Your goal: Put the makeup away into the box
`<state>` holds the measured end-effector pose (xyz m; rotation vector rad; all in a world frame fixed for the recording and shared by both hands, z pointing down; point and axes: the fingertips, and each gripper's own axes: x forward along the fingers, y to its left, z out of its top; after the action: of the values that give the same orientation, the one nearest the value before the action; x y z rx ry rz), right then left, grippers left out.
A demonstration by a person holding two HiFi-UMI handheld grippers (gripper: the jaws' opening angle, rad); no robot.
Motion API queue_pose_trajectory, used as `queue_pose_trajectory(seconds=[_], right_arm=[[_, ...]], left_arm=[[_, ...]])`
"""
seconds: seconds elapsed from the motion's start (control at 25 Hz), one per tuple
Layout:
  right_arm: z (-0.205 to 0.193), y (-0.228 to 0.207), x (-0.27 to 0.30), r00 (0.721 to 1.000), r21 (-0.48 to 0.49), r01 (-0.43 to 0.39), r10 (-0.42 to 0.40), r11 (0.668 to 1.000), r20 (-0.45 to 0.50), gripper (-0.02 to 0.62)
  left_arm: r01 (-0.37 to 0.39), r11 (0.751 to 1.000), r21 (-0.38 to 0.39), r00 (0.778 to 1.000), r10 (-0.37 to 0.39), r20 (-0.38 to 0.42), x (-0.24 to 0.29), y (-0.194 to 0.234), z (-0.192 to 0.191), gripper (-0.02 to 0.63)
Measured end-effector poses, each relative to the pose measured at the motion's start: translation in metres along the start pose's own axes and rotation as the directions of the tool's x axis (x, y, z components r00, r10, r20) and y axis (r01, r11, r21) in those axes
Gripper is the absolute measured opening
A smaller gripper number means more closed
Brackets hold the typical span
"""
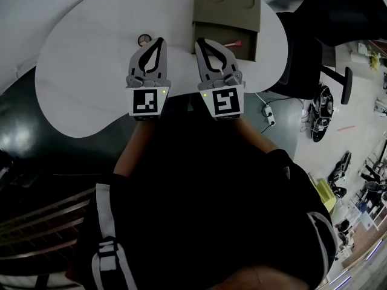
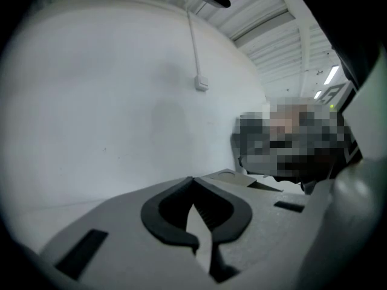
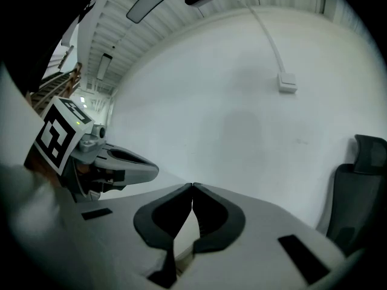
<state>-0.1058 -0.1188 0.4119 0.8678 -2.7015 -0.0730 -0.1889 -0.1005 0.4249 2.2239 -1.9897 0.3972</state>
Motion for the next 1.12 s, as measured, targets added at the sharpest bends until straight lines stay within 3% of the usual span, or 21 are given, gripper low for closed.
queue_pose_trajectory(seconds=[0.2,0.76,1.12], right_arm=[[0.000,0.013,0.016,0.999,-0.011,-0.030,0.030,0.999,0.009,0.023],[-0.016,0.035,0.058,0.992,0.037,-0.074,0.077,0.997,-0.096,0.023],[-0.030,0.040,0.079,0.985,0.046,-0.080,0.086,0.996,-0.148,0.023]], left_arm=[[-0.029,1.000,-0.011,0.999,0.029,-0.019,-0.003,0.021,-0.013,0.008],[-0.045,0.997,-0.057,0.989,0.036,-0.145,0.009,0.062,-0.072,0.012],[0.001,0.998,-0.061,0.972,-0.015,-0.233,0.029,0.072,-0.113,0.163]])
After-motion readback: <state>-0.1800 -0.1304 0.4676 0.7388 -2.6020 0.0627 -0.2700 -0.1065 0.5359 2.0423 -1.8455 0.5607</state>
